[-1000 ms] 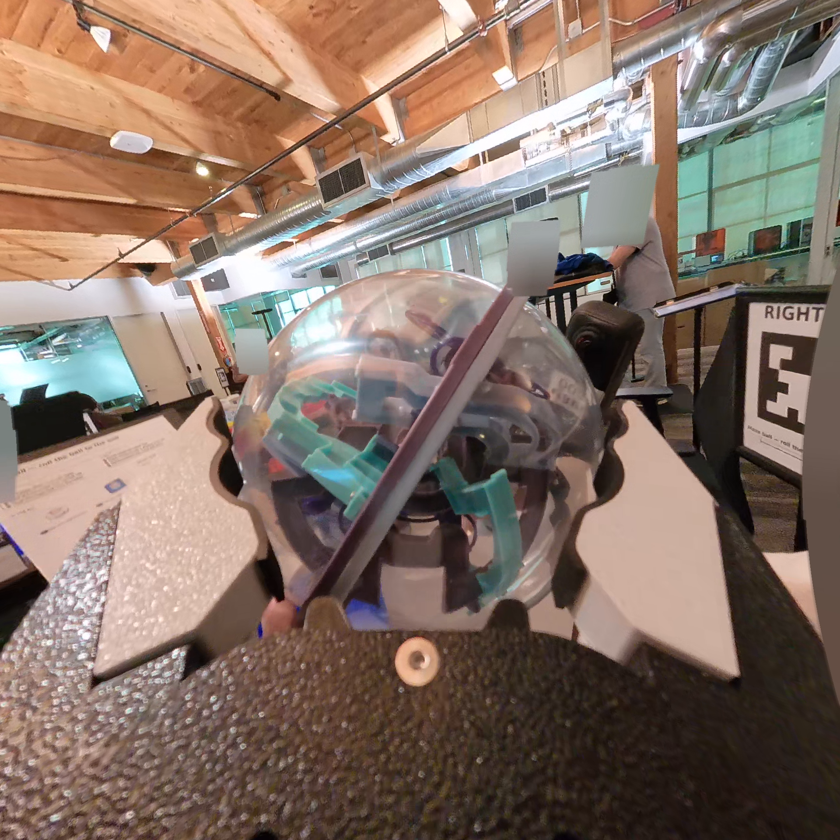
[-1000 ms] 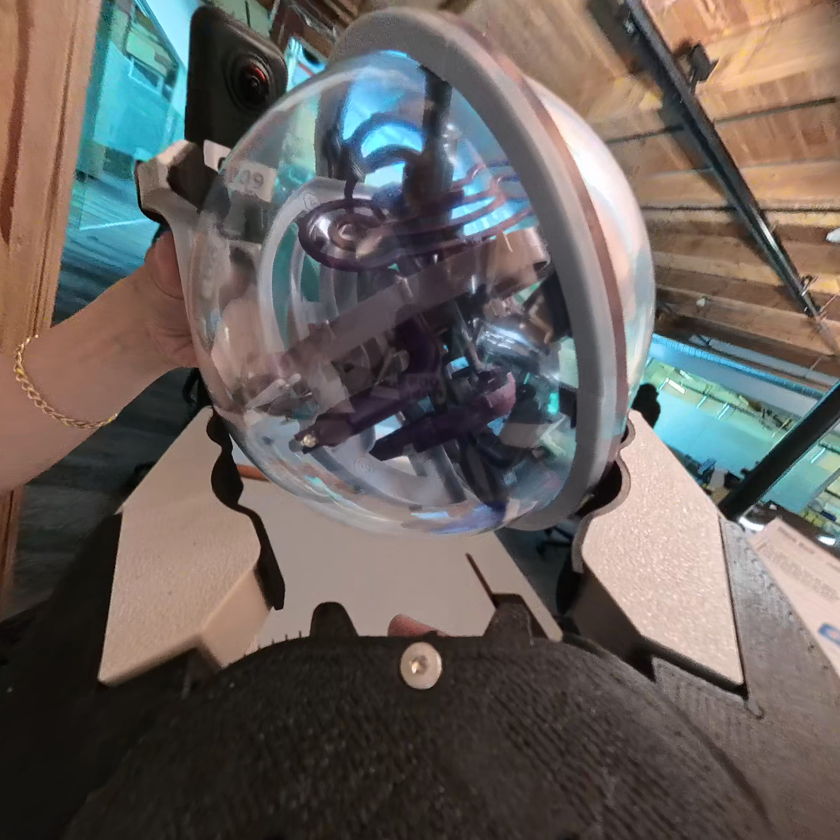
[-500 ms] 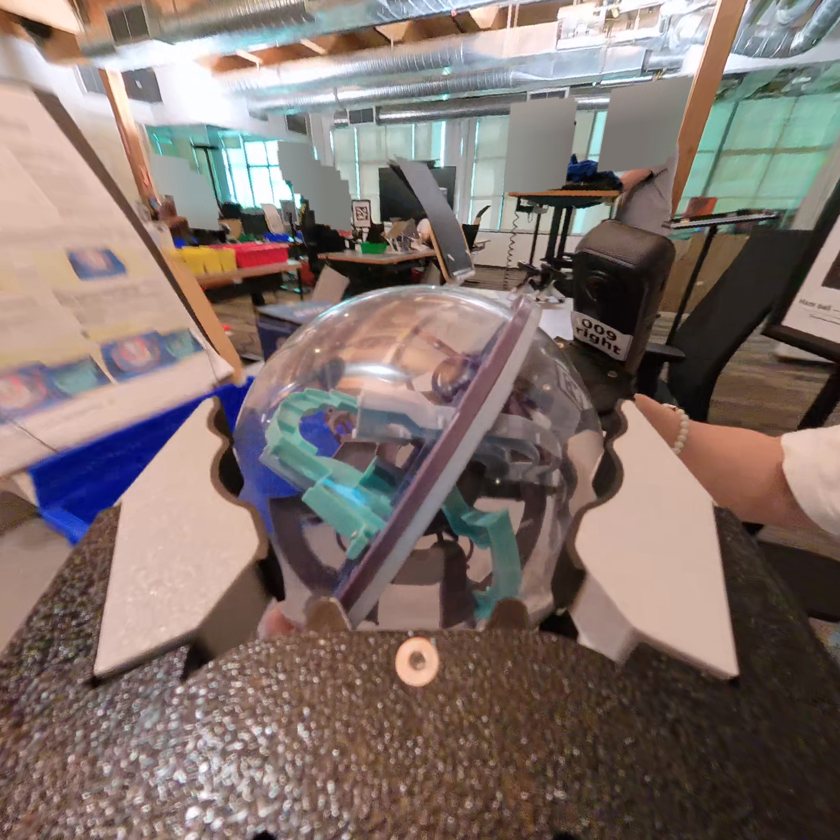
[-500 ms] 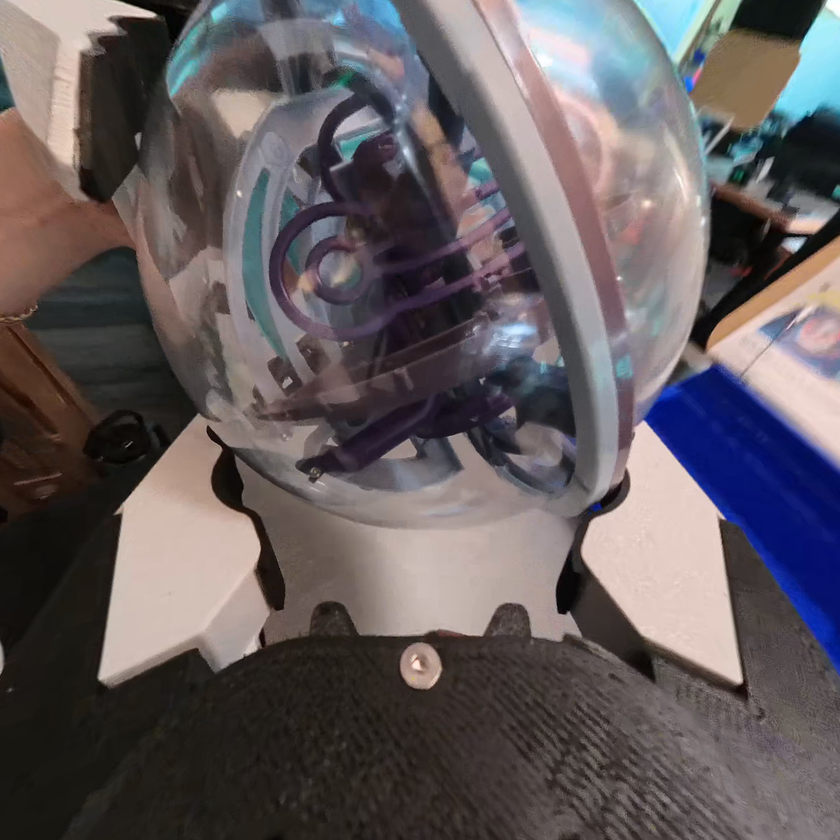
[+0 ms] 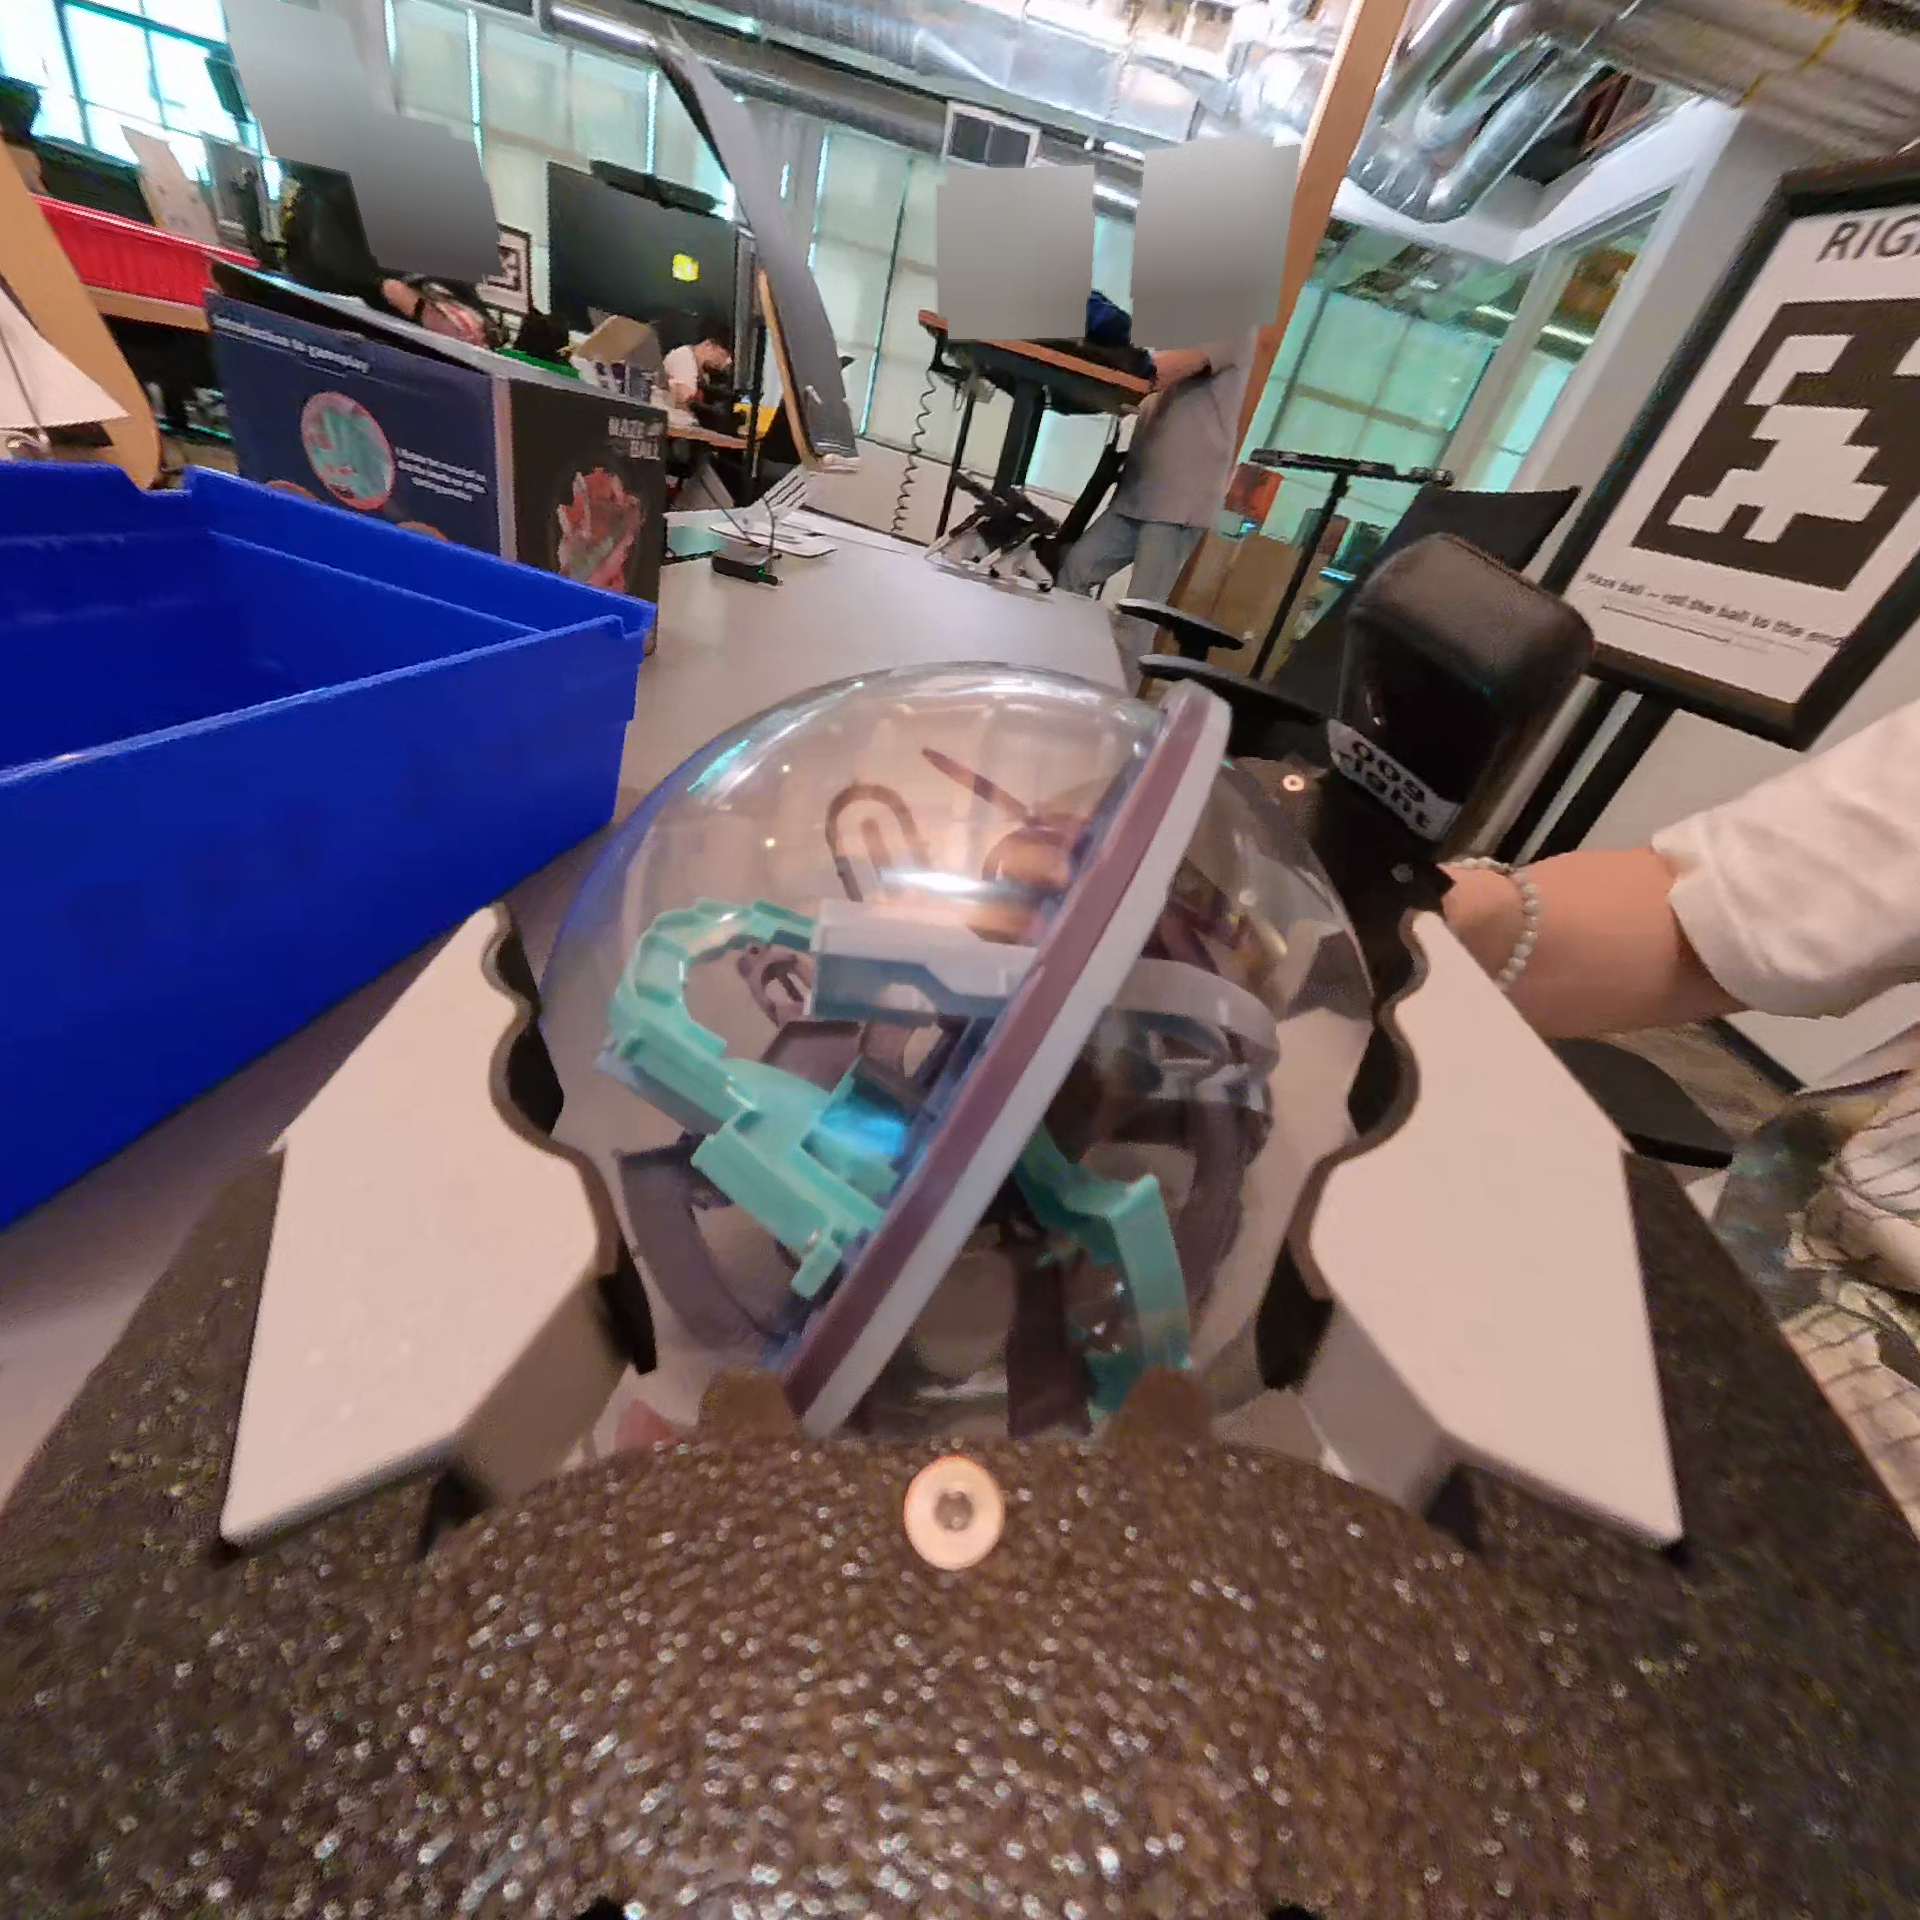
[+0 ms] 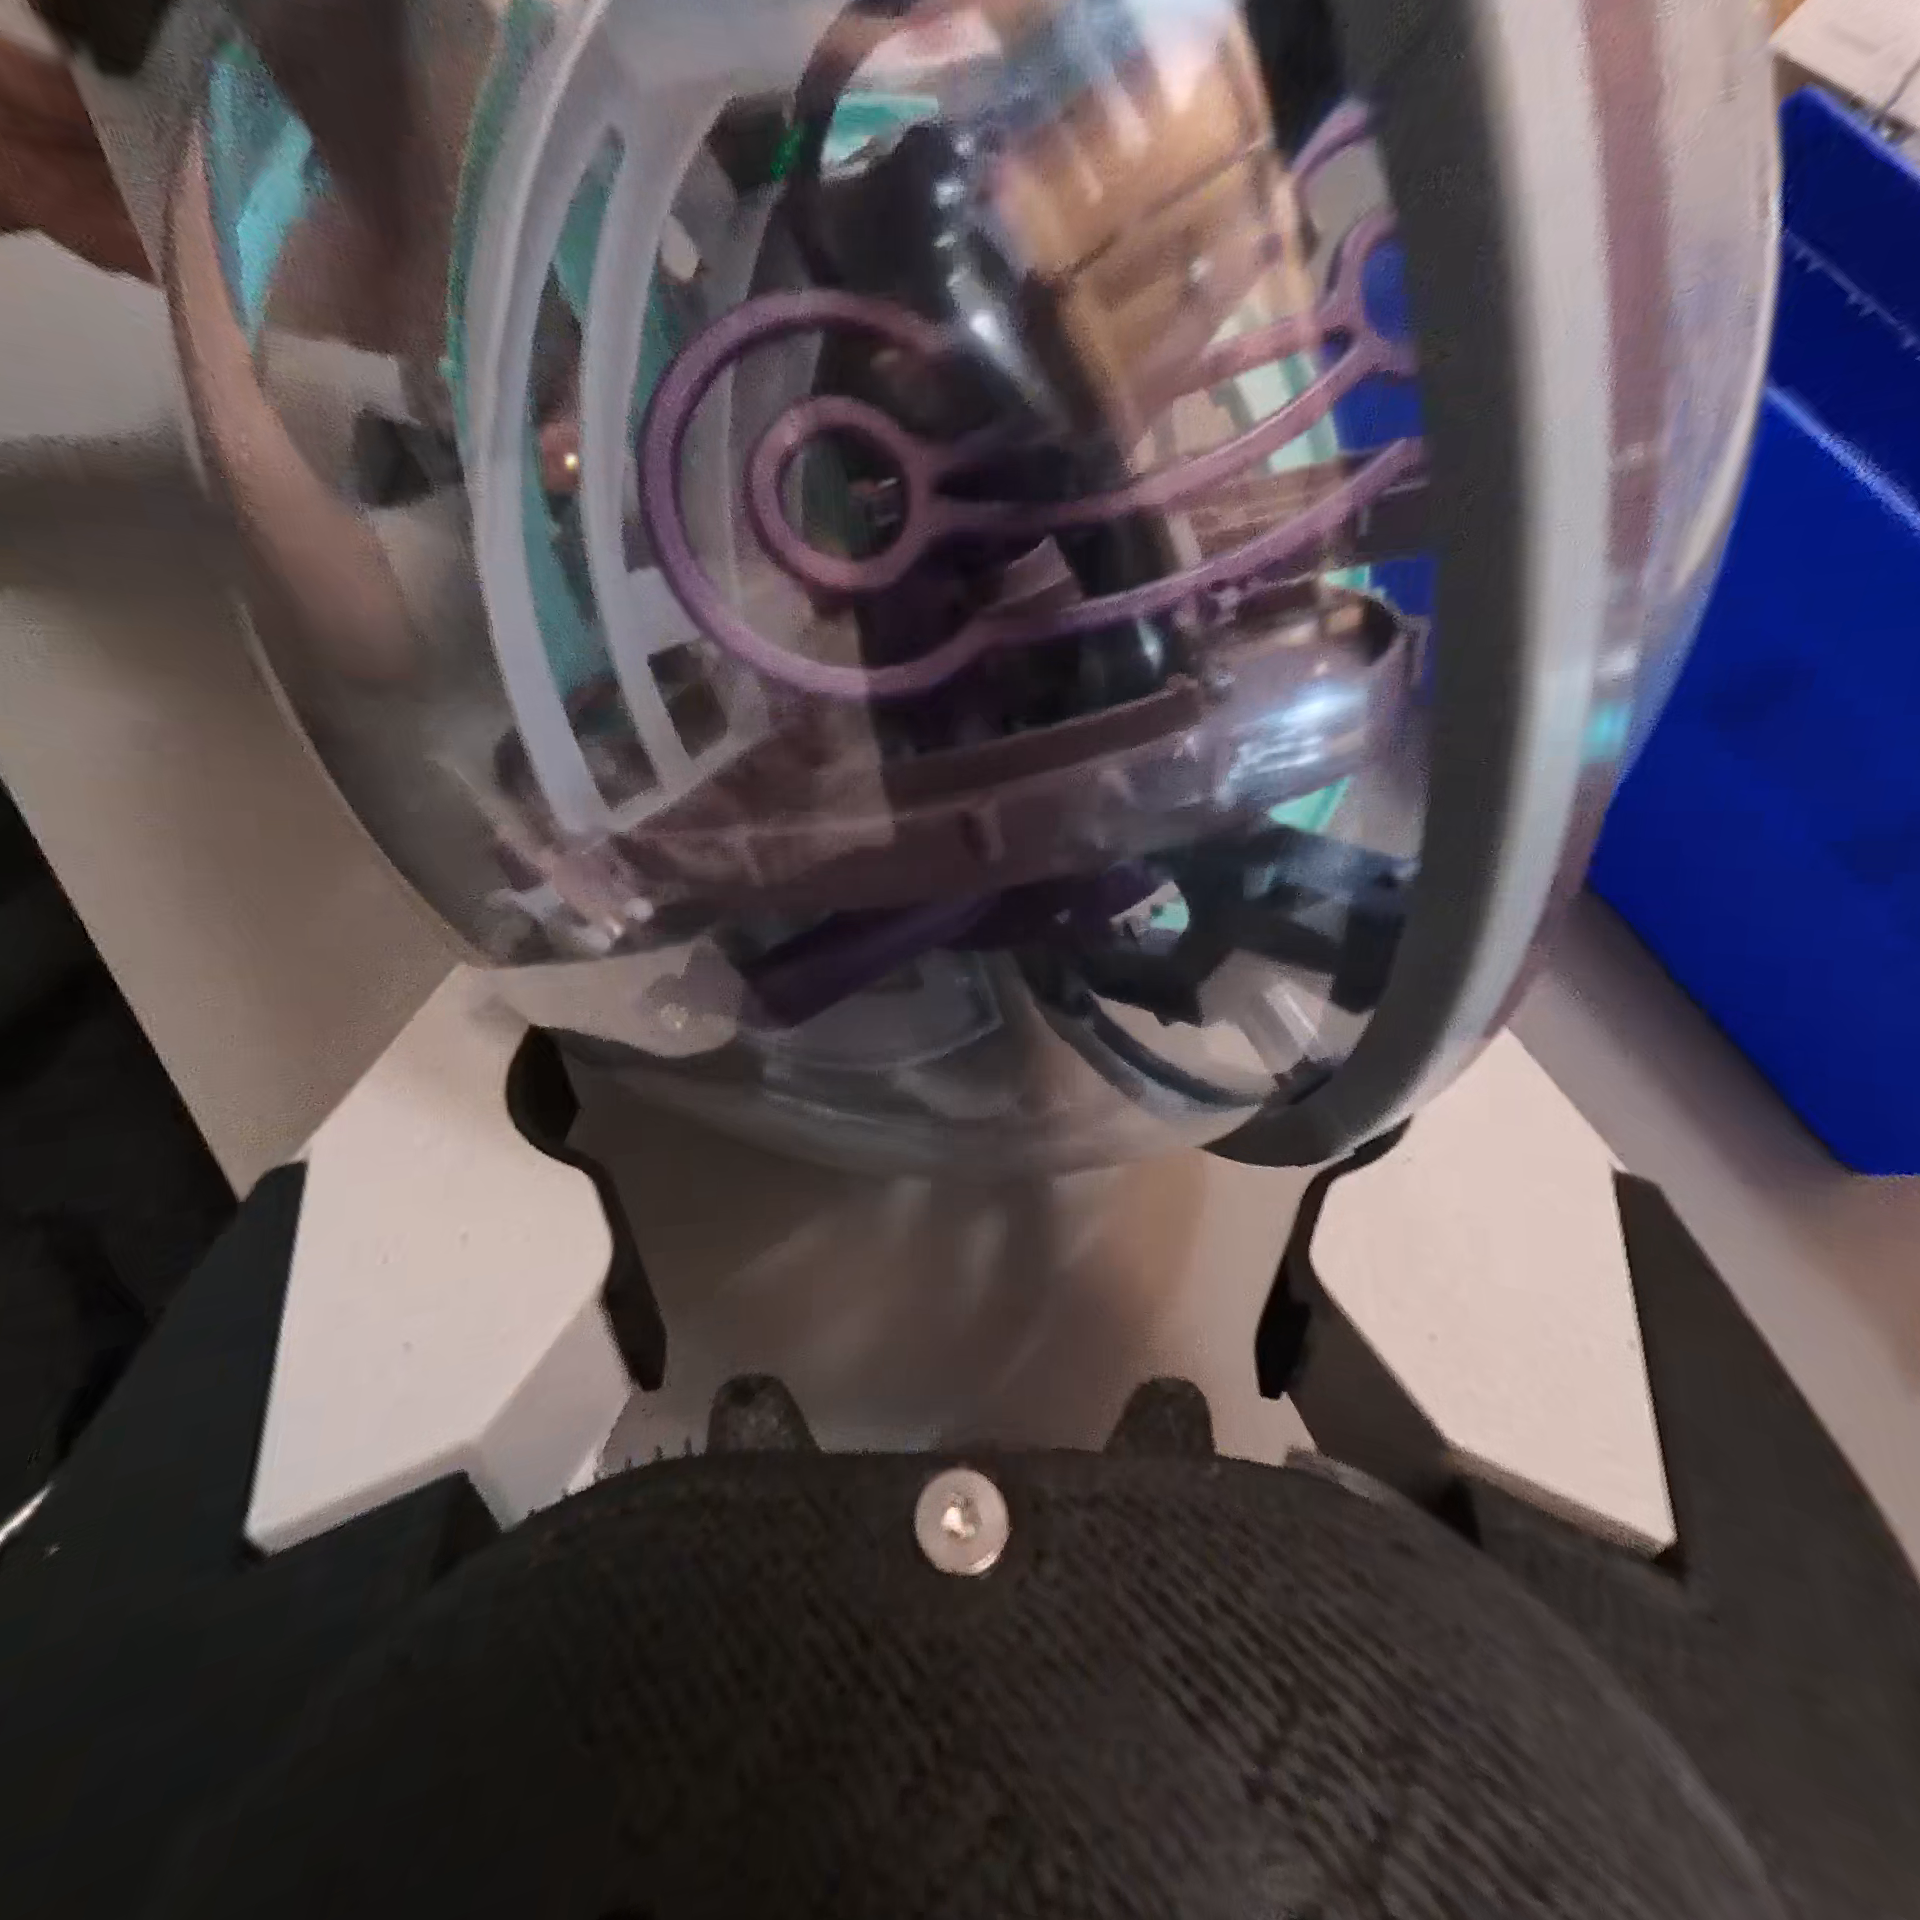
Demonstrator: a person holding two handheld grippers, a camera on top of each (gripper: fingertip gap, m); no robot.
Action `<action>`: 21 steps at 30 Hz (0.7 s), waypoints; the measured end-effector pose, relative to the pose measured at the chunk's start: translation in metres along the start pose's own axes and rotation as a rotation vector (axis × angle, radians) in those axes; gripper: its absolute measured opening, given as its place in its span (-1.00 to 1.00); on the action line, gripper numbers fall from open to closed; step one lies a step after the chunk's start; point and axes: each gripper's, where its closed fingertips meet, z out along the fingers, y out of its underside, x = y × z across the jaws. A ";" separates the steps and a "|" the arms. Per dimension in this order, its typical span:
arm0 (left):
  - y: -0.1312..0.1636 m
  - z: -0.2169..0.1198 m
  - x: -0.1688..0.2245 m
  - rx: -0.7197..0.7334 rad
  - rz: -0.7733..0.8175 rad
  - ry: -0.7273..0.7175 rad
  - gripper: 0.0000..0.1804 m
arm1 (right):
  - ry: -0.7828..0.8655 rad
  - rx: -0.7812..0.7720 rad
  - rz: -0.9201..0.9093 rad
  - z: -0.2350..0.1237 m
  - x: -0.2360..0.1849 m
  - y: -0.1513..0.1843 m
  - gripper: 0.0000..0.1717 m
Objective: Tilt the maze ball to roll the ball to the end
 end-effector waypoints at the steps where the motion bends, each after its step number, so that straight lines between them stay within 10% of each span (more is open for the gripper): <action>1: 0.000 0.000 0.000 0.003 -0.003 0.012 0.67 | 0.006 -0.003 -0.011 0.000 0.000 0.001 0.72; 21: 0.012 0.009 0.028 -0.168 0.339 0.011 0.58 | -0.051 -0.026 -0.061 -0.003 -0.004 0.025 0.60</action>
